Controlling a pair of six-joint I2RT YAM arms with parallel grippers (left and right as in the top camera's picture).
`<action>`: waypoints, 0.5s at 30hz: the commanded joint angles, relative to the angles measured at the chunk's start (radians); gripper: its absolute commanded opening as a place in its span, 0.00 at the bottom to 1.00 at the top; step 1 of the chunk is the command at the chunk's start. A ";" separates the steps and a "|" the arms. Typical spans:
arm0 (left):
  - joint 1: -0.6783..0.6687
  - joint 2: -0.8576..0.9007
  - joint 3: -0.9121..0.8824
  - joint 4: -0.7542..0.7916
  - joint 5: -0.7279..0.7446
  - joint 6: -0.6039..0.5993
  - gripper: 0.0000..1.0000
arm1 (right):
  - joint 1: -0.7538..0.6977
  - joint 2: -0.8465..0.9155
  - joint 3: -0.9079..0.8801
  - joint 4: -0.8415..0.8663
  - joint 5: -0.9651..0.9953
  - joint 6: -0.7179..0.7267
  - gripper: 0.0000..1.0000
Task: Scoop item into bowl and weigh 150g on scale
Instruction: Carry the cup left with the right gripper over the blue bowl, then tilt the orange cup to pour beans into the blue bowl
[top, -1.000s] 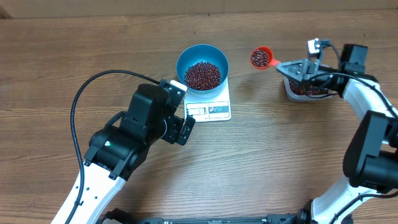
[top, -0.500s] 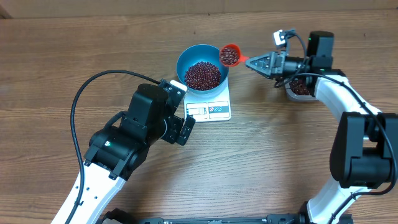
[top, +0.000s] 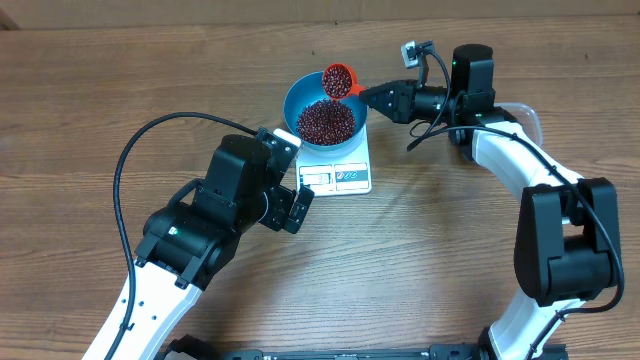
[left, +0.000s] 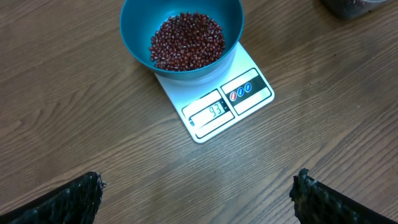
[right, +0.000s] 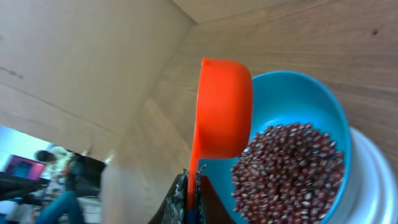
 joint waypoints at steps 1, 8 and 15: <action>0.006 -0.010 0.013 0.002 0.015 0.016 1.00 | -0.001 0.006 0.004 0.003 0.038 -0.122 0.04; 0.006 -0.010 0.013 0.002 0.015 0.016 1.00 | -0.001 0.006 0.004 -0.051 0.039 -0.312 0.04; 0.006 -0.010 0.013 0.002 0.015 0.016 0.99 | -0.001 0.006 0.004 -0.052 0.038 -0.514 0.04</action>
